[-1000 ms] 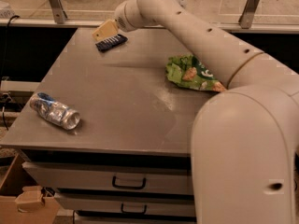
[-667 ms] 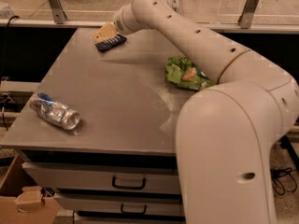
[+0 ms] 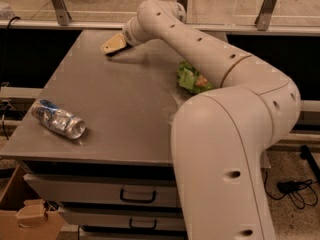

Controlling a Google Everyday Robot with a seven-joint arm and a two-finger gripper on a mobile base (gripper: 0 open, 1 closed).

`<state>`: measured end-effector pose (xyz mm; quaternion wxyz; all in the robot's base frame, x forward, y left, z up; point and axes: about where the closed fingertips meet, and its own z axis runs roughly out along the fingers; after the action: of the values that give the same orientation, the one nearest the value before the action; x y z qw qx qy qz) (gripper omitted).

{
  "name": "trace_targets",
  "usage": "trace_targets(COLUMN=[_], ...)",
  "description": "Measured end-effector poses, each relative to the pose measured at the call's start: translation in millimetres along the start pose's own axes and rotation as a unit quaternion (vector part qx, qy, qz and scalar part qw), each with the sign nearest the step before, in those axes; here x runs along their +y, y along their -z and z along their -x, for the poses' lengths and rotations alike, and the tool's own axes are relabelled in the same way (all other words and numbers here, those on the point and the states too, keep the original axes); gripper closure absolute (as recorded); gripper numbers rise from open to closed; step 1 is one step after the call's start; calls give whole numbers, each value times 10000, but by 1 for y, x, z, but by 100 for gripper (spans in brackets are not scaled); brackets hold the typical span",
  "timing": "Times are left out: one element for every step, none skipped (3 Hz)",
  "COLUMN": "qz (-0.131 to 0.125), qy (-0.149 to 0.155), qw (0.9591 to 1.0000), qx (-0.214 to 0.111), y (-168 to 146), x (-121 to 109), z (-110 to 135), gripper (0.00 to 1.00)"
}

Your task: Pick rxbar blueberry

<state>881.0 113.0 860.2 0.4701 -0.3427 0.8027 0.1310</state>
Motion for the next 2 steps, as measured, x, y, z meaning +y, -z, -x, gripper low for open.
trace_targets(qz=[74, 119], qy=[45, 204], qw=[9999, 9996], qx=[95, 142], y=[-17, -25], x=[5, 11], z=[-5, -4], gripper=[6, 23])
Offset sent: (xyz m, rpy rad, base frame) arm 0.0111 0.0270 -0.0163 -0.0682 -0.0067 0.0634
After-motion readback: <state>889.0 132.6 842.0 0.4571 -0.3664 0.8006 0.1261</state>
